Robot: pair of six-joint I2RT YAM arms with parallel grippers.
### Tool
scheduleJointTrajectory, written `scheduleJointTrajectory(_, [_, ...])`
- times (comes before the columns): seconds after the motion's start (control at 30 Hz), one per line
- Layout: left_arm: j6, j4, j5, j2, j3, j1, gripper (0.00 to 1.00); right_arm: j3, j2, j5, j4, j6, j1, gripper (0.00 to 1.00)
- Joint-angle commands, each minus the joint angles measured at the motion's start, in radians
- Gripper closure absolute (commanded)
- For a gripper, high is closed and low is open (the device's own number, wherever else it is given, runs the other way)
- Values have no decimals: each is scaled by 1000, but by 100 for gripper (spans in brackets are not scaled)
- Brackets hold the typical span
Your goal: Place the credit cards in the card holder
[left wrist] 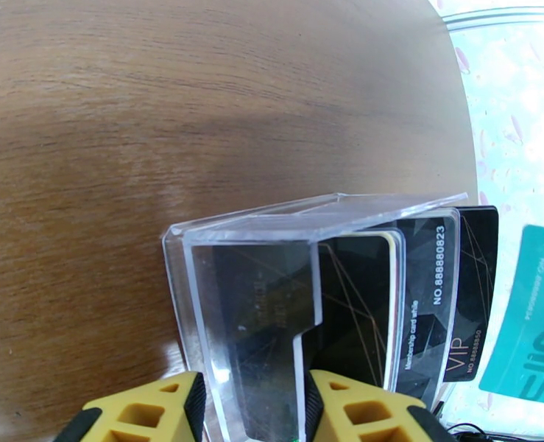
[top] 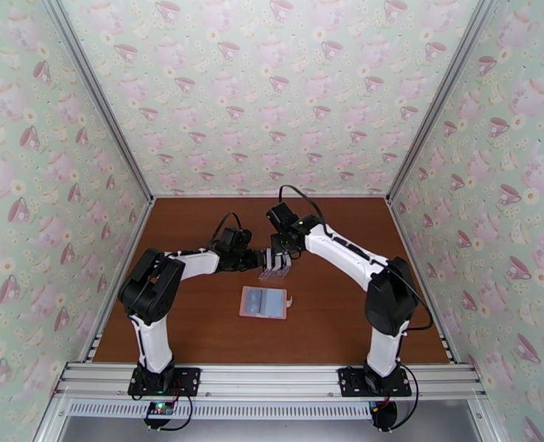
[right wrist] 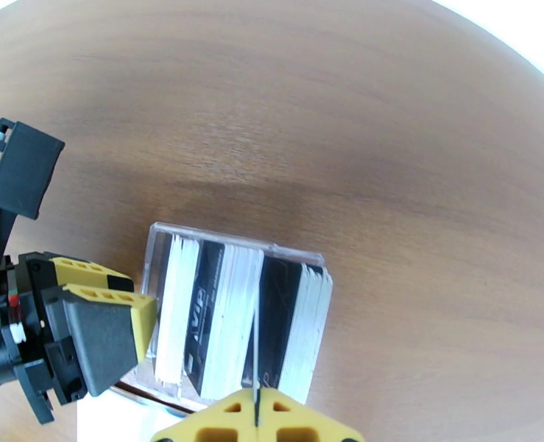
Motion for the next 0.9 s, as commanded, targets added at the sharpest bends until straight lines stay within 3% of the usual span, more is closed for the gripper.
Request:
scheduleJointTrajectory(0.0, [-1,-6,18,-16,-7,4,58,-36,-89,11,4,37,2,100])
scheduleJointTrajectory(0.3, [42,-58,-34,-126,-19,-6,57,-255,-322,-176,154,166,2,100])
scheduleJointTrajectory(0.63, [85,-175,-121,-252,-24,-17,56,-546,-528,-319,407,501,1,100])
scheduleJointTrajectory(0.87, [109,-243,-180,-352,-120,-56,56,-684,-608,-373,468,524,2,100])
